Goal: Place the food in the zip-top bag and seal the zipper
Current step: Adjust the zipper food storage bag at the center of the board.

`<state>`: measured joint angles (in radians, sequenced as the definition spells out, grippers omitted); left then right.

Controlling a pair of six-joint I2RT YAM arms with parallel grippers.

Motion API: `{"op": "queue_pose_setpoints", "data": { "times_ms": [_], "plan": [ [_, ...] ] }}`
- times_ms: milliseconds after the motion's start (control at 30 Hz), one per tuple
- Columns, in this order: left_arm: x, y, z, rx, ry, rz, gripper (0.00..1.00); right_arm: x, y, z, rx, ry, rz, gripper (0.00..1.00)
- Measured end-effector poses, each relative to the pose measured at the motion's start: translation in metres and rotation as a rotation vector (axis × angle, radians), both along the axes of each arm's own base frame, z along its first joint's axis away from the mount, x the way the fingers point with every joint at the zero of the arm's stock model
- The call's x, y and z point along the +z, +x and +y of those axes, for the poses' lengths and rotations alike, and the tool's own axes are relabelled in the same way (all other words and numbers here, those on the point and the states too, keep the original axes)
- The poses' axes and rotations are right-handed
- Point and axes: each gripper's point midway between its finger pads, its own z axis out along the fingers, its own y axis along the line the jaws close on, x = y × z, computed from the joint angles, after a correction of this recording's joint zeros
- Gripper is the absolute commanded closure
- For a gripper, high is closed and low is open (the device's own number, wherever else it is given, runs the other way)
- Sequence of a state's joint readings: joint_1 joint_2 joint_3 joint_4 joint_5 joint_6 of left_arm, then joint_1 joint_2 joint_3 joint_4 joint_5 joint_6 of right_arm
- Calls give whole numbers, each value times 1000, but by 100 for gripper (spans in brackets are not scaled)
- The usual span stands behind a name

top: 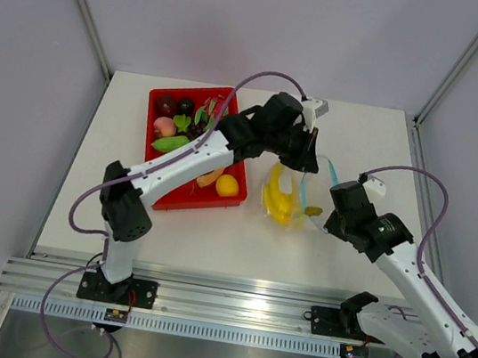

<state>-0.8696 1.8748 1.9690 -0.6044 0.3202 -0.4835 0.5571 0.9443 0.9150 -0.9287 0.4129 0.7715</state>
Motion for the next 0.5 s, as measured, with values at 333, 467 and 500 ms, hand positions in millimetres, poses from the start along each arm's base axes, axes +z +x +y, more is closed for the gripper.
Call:
{"op": "queue_pose_setpoints", "data": {
  "times_ms": [333,467,500],
  "plan": [
    [-74,9,-1,8,140,116,100,15,-2,1,-3,41,-42,85],
    [-70,9,-1,3,128,113,100,20,-3,0,-28,66,-62,60],
    [-70,8,-1,2,128,115,100,22,-4,-1,-35,76,-69,59]
  ]
}}
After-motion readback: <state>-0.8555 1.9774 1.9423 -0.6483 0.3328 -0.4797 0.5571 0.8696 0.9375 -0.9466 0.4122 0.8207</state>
